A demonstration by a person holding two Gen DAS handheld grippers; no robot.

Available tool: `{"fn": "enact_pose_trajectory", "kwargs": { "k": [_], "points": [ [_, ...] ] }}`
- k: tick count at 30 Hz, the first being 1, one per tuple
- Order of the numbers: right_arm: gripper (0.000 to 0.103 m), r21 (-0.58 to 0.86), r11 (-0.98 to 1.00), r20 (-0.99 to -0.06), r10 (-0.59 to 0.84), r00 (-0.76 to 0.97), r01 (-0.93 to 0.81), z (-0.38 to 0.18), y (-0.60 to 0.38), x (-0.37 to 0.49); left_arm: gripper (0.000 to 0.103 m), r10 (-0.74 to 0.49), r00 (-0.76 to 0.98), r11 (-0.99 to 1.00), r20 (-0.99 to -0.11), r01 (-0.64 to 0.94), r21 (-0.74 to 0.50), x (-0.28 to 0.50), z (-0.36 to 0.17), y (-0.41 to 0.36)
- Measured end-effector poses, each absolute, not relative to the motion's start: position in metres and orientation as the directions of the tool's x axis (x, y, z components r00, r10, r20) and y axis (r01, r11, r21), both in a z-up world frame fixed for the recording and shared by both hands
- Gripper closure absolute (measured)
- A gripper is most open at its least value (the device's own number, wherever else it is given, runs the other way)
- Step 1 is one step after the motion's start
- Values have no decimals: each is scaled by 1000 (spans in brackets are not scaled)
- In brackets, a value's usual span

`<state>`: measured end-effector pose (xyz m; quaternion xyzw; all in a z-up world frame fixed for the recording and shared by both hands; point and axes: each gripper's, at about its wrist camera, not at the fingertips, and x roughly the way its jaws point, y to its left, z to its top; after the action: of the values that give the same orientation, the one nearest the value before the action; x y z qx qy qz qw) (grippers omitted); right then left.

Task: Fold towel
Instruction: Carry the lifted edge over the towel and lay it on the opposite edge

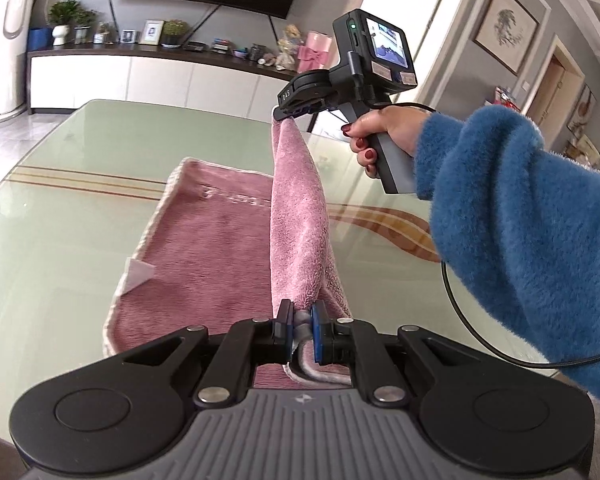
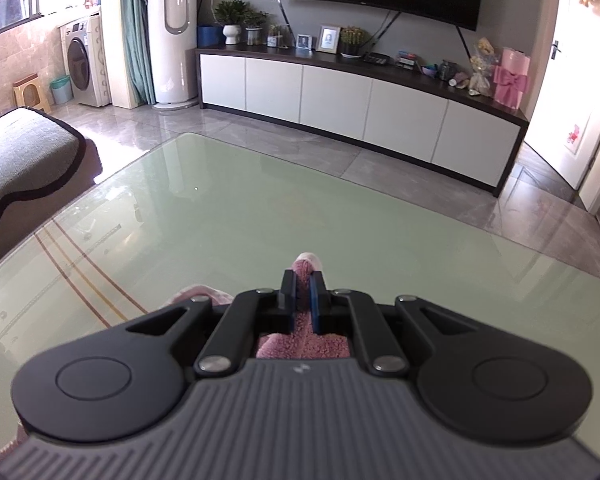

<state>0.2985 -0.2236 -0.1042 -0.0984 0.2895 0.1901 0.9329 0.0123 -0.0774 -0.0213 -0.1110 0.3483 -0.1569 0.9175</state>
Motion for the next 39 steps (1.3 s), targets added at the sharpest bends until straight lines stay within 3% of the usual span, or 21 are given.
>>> {"fn": "enact_pose_trajectory", "kwargs": {
  "k": [39],
  "points": [
    [96,-67,861,-655,344,673,-505,-153,-132,328,92,-220,685,955,-695,6,-297,16,-38,-3]
  ]
}}
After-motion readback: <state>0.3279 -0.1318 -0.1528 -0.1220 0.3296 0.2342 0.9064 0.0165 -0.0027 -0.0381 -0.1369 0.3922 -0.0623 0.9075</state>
